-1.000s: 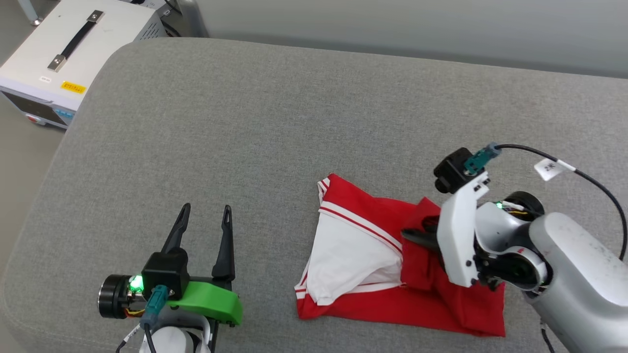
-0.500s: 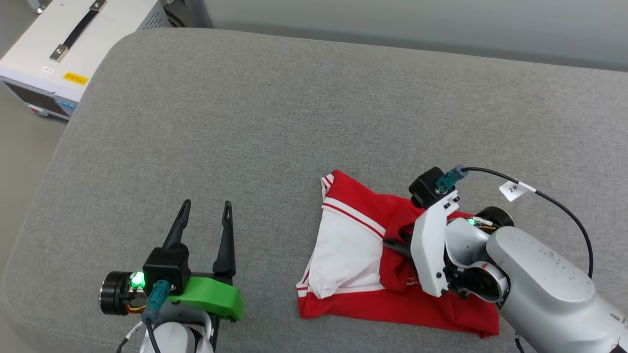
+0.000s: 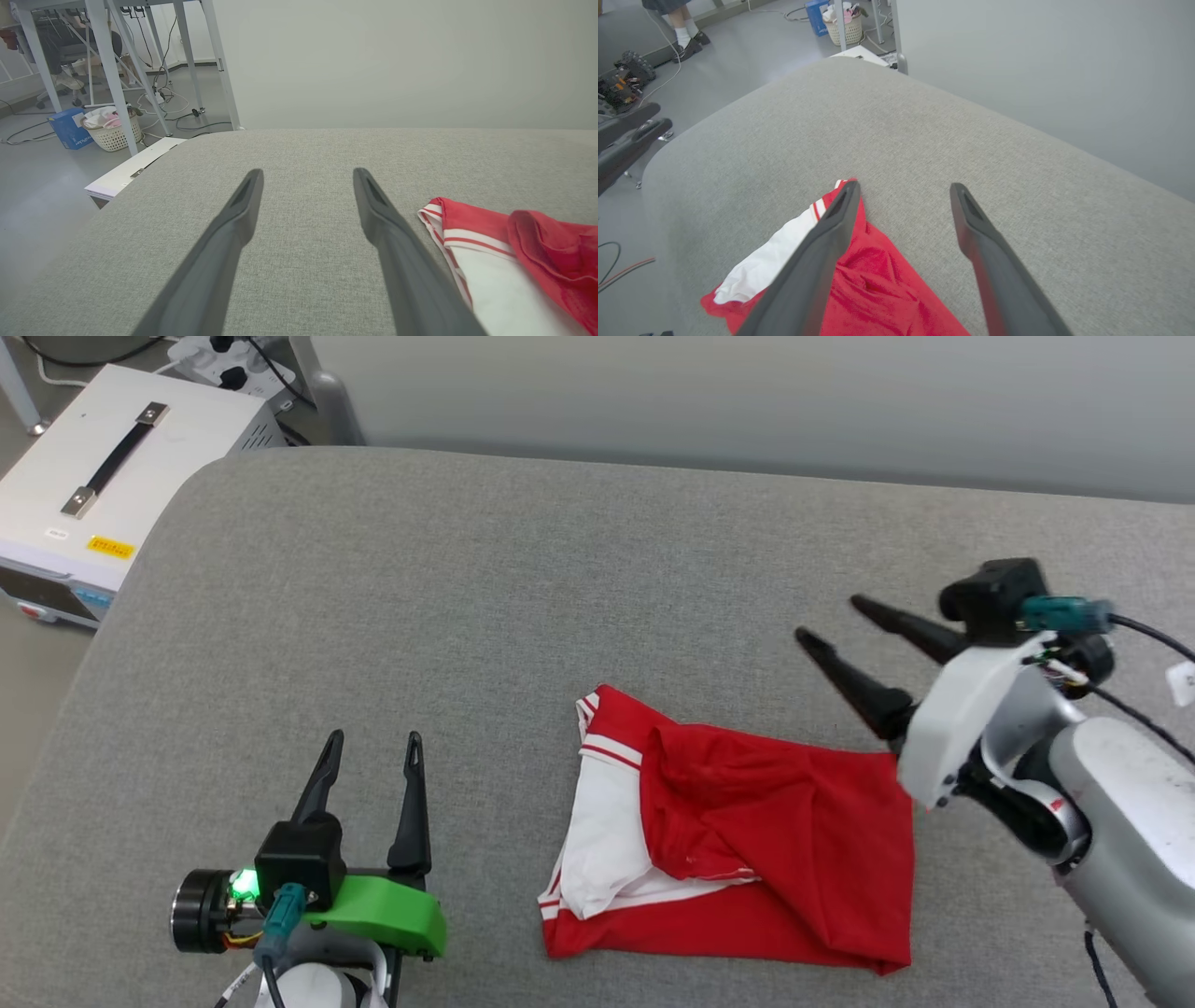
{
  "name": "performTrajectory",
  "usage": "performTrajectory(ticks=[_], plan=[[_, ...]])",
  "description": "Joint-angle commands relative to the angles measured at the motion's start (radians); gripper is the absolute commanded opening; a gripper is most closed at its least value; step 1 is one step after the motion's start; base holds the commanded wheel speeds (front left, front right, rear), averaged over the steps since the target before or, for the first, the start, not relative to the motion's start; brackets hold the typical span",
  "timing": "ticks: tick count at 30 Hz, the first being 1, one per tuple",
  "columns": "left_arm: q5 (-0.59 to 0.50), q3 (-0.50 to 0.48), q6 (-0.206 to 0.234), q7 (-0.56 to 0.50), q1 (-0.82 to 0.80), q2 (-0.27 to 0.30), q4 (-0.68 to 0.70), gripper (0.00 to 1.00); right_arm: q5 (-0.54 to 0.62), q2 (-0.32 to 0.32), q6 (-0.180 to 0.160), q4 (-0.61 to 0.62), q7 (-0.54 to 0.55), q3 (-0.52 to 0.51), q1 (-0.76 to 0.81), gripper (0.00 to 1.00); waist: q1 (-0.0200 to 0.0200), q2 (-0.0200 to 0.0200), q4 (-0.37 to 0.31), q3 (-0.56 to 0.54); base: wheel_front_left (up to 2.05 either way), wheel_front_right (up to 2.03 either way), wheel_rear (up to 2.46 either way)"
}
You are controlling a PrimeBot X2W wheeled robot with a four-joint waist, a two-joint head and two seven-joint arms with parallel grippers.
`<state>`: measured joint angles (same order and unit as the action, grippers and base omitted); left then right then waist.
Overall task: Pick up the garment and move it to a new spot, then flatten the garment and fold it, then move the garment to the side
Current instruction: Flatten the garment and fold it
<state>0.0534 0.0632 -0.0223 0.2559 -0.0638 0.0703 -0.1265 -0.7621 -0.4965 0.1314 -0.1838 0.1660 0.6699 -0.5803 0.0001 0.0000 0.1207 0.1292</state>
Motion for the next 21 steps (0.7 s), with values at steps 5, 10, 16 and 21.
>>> performTrajectory(ticks=[5, 10, 16, 21], plan=[[0.000, -0.023, 0.001, 0.006, 0.027, 0.001, 0.013, 1.00, 0.191, 0.023, -0.001, 0.001, -0.186, -0.189, 0.100, 1.00, -0.0001, 0.0000, -0.035, -0.031, 0.00, 0.00, 0.00], [-0.003, -0.030, -0.003, 0.006, 0.039, 0.002, 0.021, 1.00, 0.353, 0.090, -0.001, 0.001, -0.309, -0.384, 0.210, 1.00, -0.0001, 0.0000, -0.048, -0.050, 0.00, 0.00, 0.00], [-0.007, -0.031, -0.007, 0.006, 0.057, 0.001, 0.029, 1.00, 0.502, 0.204, -0.001, 0.055, -0.393, -0.578, 0.356, 1.00, -0.0001, 0.0000, -0.060, -0.072, 0.00, 0.00, 0.00], [-0.010, -0.030, -0.011, 0.006, 0.076, 0.001, 0.035, 1.00, 0.583, 0.284, -0.001, 0.119, -0.419, -0.661, 0.466, 1.00, -0.0001, 0.0000, -0.065, -0.089, 0.00, 0.00, 0.00]])
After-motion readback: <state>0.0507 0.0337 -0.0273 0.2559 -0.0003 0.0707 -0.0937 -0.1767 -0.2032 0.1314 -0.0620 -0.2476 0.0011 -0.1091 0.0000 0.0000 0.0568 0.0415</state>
